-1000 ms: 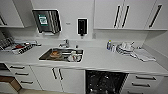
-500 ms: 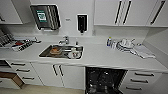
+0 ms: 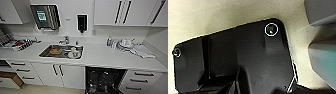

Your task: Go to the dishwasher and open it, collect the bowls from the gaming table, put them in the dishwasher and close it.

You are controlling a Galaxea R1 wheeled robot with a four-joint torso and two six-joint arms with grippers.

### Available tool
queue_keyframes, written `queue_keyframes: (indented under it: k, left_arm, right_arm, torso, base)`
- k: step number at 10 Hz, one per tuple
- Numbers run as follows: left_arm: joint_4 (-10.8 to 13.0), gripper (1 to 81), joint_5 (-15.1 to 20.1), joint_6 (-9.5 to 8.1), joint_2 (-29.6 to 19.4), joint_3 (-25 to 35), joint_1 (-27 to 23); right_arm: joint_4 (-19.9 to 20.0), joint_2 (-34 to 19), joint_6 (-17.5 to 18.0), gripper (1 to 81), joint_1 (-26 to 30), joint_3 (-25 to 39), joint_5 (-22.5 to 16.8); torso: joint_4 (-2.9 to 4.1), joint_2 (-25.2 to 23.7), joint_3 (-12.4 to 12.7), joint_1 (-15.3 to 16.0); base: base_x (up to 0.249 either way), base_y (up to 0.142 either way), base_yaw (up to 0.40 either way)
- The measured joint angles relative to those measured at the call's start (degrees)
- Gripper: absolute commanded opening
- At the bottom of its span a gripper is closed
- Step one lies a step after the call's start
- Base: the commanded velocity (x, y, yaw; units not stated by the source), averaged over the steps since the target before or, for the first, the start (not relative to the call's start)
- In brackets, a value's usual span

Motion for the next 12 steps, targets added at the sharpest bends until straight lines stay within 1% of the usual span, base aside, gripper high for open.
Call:
queue_keyframes:
  k: [4, 5, 8, 9, 12]
  left_arm:
    - [0.02, 81.1, 0.02, 0.00, 0.00, 0.00, 0.02]
    - [0.02, 81.1, 0.09, 0.00, 0.00, 0.00, 0.17]
    - [0.05, 81.1, 0.05, 0.00, 0.00, 0.00, 0.28]
    - [0.07, 81.1, 0.05, 0.00, 0.00, 0.00, 0.33]
    - [0.09, 81.1, 0.16, 0.00, 0.00, 0.00, 0.96]
  right_arm:
    - [-0.02, 0.02, 0.00, 81.1, -0.06, 0.00, -0.02]
    - [-0.02, 0.13, 0.00, 81.1, -0.09, 0.00, -0.07]
    - [-0.06, 0.15, -0.01, 81.1, -0.23, 0.00, -0.07]
    - [-0.09, 0.15, 0.00, 81.1, -0.39, 0.00, -0.07]
    - [-0.27, 0.15, 0.00, 81.1, -0.69, 0.00, -0.20]
  torso:
    - [0.00, 0.00, 0.13, 0.00]
    - [0.00, 0.02, 0.89, 0.00]
    - [0.00, 0.02, 5.12, -0.02]
    - [0.00, 0.02, 6.14, -0.07]
    - [0.00, 0.50, 6.60, -0.48]
  base:
    - [0.000, 0.000, 0.000]
    - [0.000, 0.000, 0.000]
    - [0.000, 0.000, 0.000]
    - [0.000, 0.000, 0.000]
    - [0.000, 0.000, 0.000]
